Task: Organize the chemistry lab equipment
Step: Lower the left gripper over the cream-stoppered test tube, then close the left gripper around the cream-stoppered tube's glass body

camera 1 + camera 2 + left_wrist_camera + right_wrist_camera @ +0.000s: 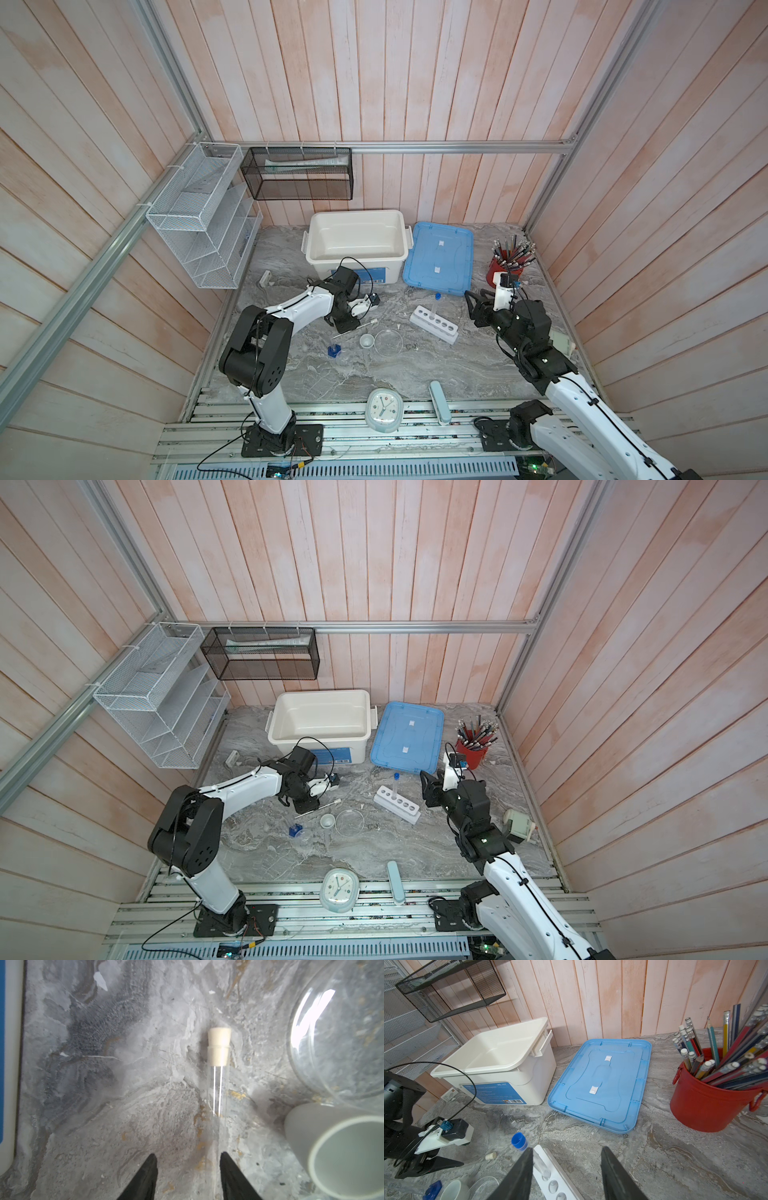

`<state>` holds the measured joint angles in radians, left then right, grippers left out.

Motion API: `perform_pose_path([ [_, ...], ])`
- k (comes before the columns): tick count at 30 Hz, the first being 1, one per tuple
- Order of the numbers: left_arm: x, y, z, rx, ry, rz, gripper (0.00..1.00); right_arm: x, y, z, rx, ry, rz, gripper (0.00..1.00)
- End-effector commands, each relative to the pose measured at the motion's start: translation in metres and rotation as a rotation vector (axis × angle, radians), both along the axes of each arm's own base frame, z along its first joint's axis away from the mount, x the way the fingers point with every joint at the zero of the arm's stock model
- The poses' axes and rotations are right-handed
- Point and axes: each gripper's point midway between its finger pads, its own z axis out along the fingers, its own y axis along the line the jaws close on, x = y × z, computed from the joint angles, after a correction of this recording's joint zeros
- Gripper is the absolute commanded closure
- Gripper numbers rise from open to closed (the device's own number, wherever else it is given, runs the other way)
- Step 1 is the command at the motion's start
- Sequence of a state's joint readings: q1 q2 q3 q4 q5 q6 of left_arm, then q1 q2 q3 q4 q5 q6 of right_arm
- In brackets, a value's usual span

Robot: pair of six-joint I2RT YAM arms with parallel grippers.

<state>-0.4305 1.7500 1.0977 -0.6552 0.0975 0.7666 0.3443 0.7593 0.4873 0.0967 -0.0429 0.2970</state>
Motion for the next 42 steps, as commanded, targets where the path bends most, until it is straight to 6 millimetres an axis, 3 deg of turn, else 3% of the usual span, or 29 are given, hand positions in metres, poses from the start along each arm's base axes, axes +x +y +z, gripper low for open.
perform_pose_path([
  [1,0.0,-0.009,-0.005,-0.006,0.018,-0.022,0.5,0.002,0.001,0.002,0.021,-0.012,0.004,0.46],
  [21,-0.002,-0.013,-0.023,0.005,0.063,-0.024,0.69,0.004,-0.006,-0.001,0.025,-0.009,-0.012,0.46],
  [42,-0.005,-0.019,-0.036,0.005,0.095,-0.032,0.74,0.004,-0.011,-0.005,0.028,-0.003,-0.031,0.47],
])
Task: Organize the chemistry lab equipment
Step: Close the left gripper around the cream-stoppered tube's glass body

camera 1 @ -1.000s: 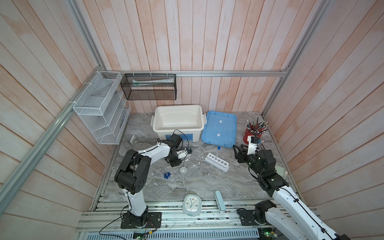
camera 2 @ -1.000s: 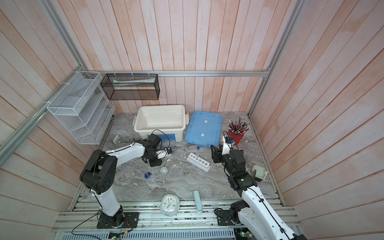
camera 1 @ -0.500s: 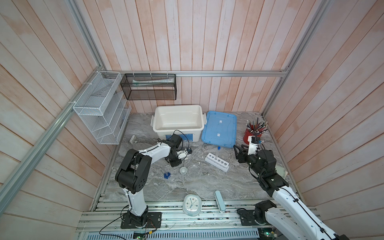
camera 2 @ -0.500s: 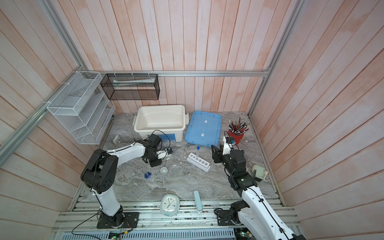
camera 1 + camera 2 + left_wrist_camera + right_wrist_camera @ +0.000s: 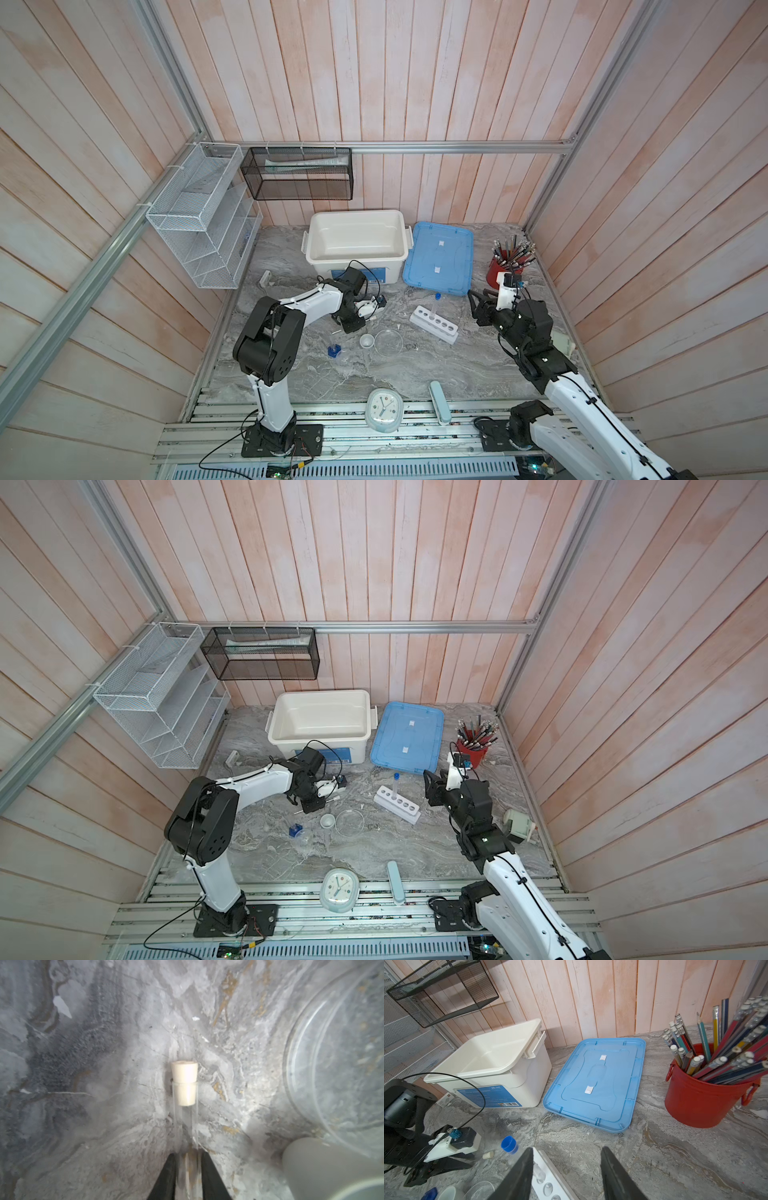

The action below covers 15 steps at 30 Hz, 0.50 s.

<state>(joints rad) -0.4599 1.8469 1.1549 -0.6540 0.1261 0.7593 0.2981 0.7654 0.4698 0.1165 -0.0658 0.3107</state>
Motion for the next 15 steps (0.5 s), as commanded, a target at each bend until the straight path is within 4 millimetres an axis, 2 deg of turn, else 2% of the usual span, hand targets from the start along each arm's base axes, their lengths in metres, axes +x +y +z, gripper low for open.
perform_pose_path([
  [1,-0.0089,0.0,-0.0207,0.019,0.047,-0.005,0.72,0.0001,-0.0013,0.0004,0.012,-0.012,-0.004,0.47],
  [15,-0.0102,-0.0003,-0.0254,0.019,0.044,-0.004,0.8,-0.0002,-0.0036,-0.0002,0.014,-0.011,-0.015,0.47],
])
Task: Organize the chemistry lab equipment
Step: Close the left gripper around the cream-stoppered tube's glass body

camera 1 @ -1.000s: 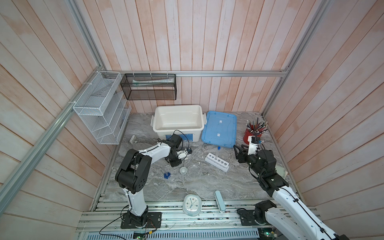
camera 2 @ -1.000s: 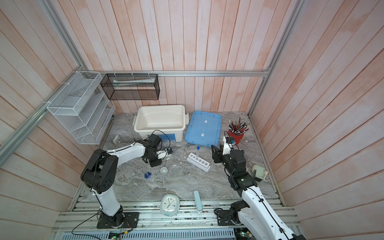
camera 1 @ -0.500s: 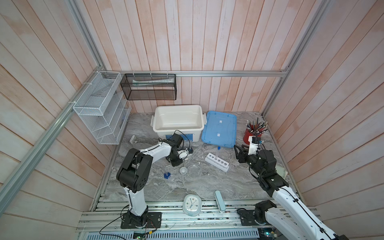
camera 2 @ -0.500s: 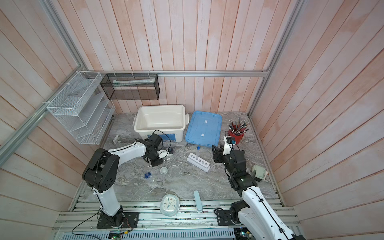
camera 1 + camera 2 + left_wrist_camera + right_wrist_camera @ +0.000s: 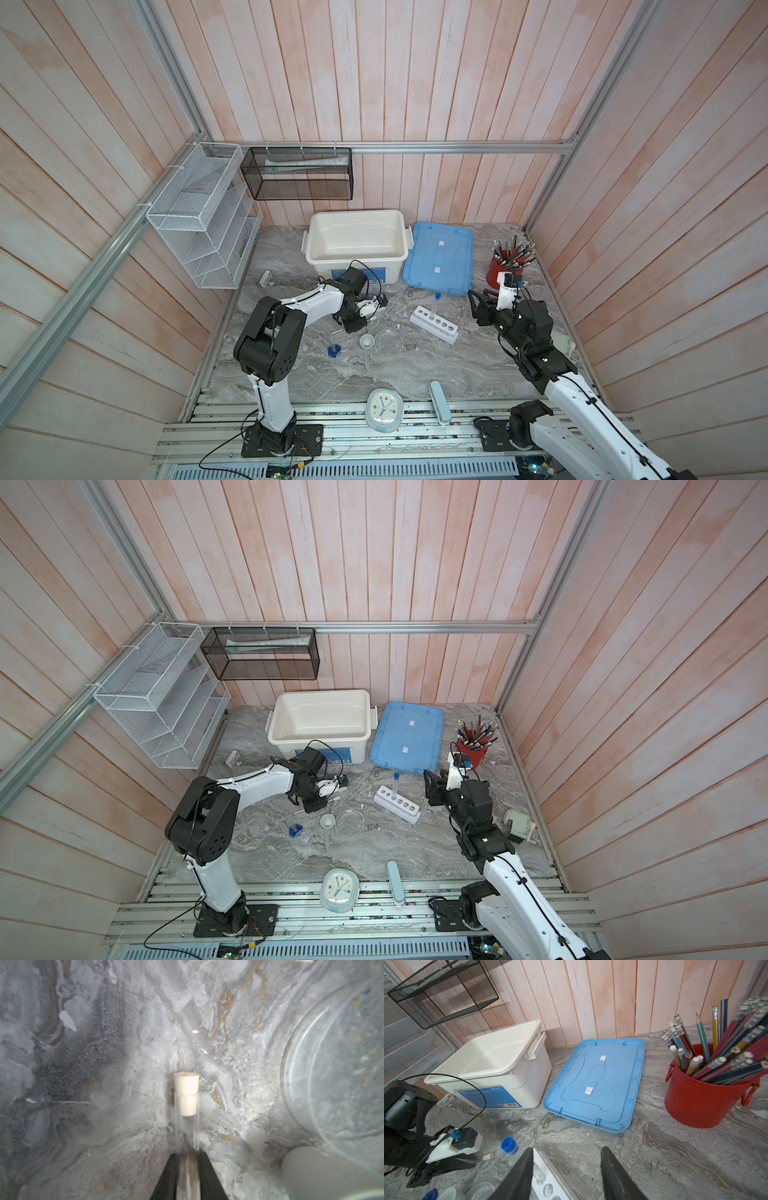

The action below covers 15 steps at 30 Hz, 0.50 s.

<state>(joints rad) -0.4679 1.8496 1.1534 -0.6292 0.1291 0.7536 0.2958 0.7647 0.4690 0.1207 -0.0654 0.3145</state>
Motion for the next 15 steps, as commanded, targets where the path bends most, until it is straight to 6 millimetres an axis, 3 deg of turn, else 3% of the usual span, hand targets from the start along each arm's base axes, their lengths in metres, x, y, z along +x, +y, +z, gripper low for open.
perform_pose_path([
  [1,-0.012,0.005,-0.024,0.031,0.055,-0.001,0.8,-0.001,-0.003,-0.002,0.01,-0.007,-0.011,0.47],
  [9,0.0,-0.005,-0.01,-0.011,0.017,0.011,0.83,-0.001,-0.003,-0.002,0.017,-0.005,-0.014,0.47],
  [15,0.018,-0.018,0.022,-0.082,-0.053,0.016,0.84,-0.001,-0.003,0.003,0.02,-0.011,-0.011,0.47],
])
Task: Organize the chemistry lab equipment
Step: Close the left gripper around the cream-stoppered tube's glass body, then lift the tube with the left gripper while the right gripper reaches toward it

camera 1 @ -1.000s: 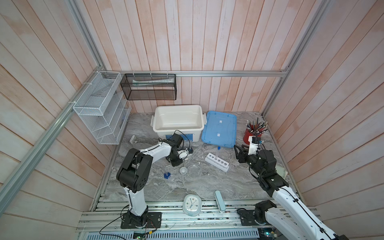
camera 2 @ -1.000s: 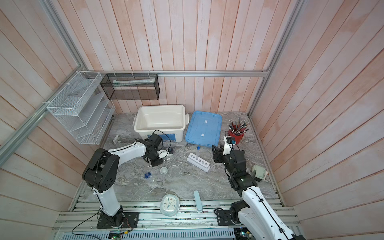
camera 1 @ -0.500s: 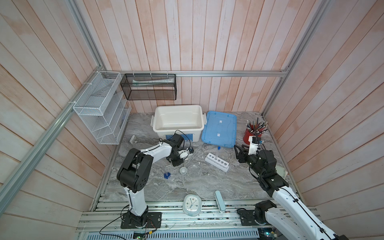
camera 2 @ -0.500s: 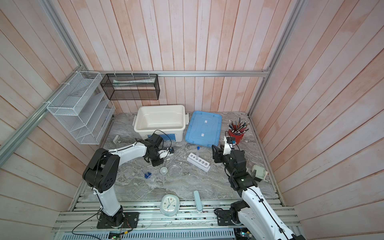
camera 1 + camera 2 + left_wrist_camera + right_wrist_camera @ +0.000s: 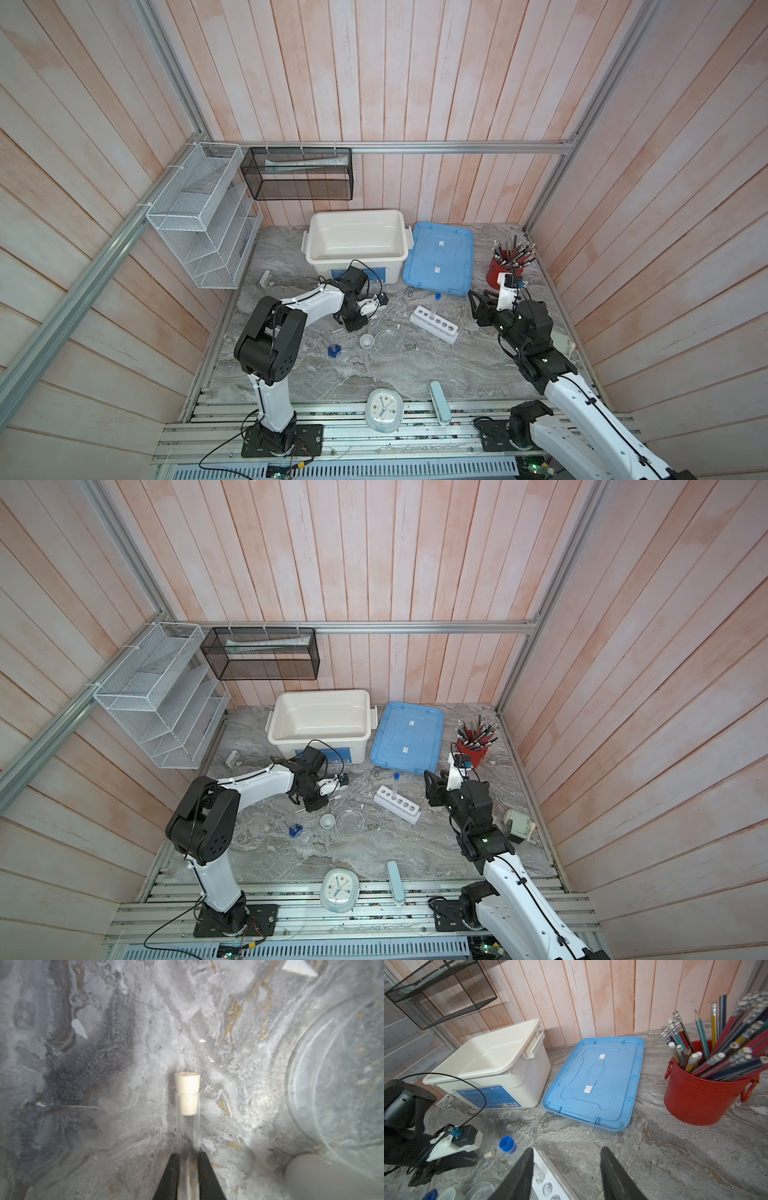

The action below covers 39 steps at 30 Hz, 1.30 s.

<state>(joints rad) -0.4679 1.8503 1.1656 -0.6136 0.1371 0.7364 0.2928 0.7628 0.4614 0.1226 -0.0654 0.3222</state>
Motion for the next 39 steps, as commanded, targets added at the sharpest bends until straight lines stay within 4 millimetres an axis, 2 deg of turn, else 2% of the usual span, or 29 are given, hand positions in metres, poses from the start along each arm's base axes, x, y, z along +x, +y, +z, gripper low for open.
perform_pose_path([
  [1,0.014,-0.015,0.023,-0.069,-0.053,0.0,0.84,-0.001,-0.001,0.006,0.017,-0.015,-0.004,0.47],
  [6,0.027,-0.028,0.067,-0.167,-0.163,-0.007,0.84,-0.002,-0.002,0.017,0.015,-0.027,-0.003,0.47],
  [13,0.029,-0.037,0.125,-0.3,-0.32,-0.012,0.84,-0.007,-0.005,0.043,-0.007,-0.049,-0.006,0.46],
  [17,0.02,-0.041,0.159,-0.41,-0.405,-0.015,0.84,-0.012,-0.004,0.06,-0.011,-0.059,0.008,0.46],
  [24,-0.009,-0.051,0.222,-0.721,-0.479,-0.019,0.84,-0.022,0.026,0.089,0.028,-0.047,0.187,0.46],
  [30,-0.035,-0.049,0.238,-0.892,-0.471,-0.02,0.84,-0.027,0.053,0.102,0.065,-0.033,0.299,0.46],
  [35,-0.048,-0.043,0.245,-1.0,-0.425,-0.018,0.84,-0.036,0.098,0.111,0.014,-0.048,0.419,0.46],
  [39,-0.054,-0.049,0.243,-1.081,-0.346,-0.012,0.84,-0.04,0.133,0.113,-0.066,-0.066,0.48,0.46],
])
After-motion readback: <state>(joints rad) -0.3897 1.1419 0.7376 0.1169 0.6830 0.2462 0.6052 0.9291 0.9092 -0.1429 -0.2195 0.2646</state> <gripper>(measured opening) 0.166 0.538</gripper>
